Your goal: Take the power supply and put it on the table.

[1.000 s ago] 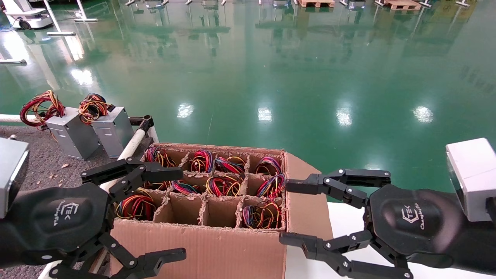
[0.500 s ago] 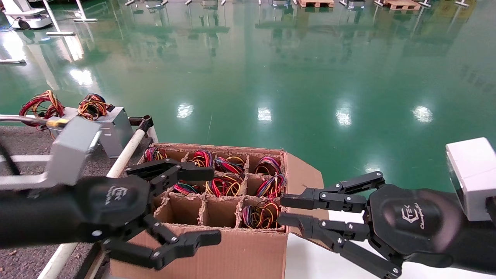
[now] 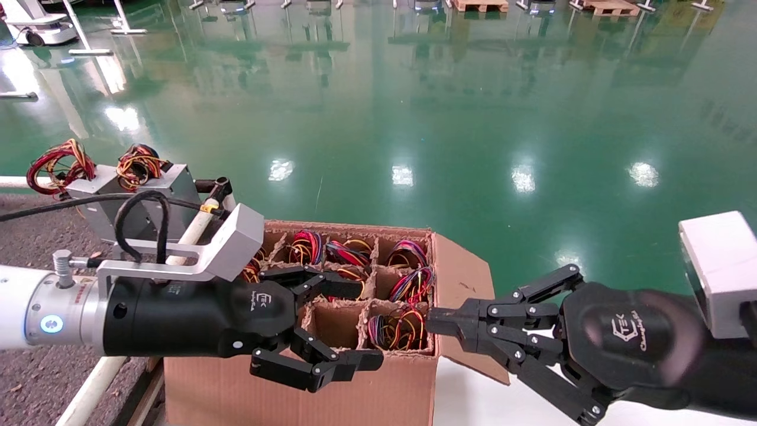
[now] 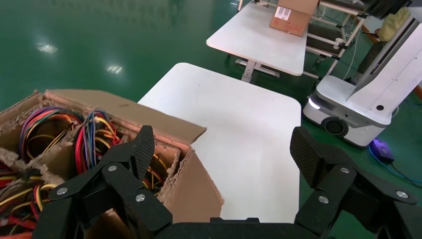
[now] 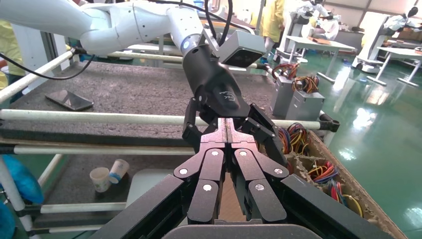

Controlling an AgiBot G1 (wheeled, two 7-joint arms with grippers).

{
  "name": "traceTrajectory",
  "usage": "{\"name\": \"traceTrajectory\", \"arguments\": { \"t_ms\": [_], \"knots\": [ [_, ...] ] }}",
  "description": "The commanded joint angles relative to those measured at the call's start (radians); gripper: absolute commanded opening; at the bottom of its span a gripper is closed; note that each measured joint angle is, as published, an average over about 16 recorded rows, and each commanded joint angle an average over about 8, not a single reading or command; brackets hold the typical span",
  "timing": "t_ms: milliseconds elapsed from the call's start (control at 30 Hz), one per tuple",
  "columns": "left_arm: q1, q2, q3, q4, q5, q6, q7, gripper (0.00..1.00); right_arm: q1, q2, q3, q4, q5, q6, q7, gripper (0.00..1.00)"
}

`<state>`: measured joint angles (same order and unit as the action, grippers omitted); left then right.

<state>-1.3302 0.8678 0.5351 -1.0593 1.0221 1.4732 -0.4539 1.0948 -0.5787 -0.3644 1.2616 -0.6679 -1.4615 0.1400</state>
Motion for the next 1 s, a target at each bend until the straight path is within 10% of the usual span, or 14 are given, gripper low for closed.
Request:
{"name": "traceTrajectory", "arguments": {
  "t_ms": [33,1000],
  "knots": [
    [-0.005,0.012,0.005,0.007,0.01,-0.007,-0.001,1.0,0.0,0.0,0.0,0.0,0.0,0.0,0.0,0.96],
    [-0.133,0.274,0.12,0.427,0.214,-0.101,0.059,1.0,0.0,0.0,0.0,0.0,0.0,0.0,0.0,1.0]
  ]
}}
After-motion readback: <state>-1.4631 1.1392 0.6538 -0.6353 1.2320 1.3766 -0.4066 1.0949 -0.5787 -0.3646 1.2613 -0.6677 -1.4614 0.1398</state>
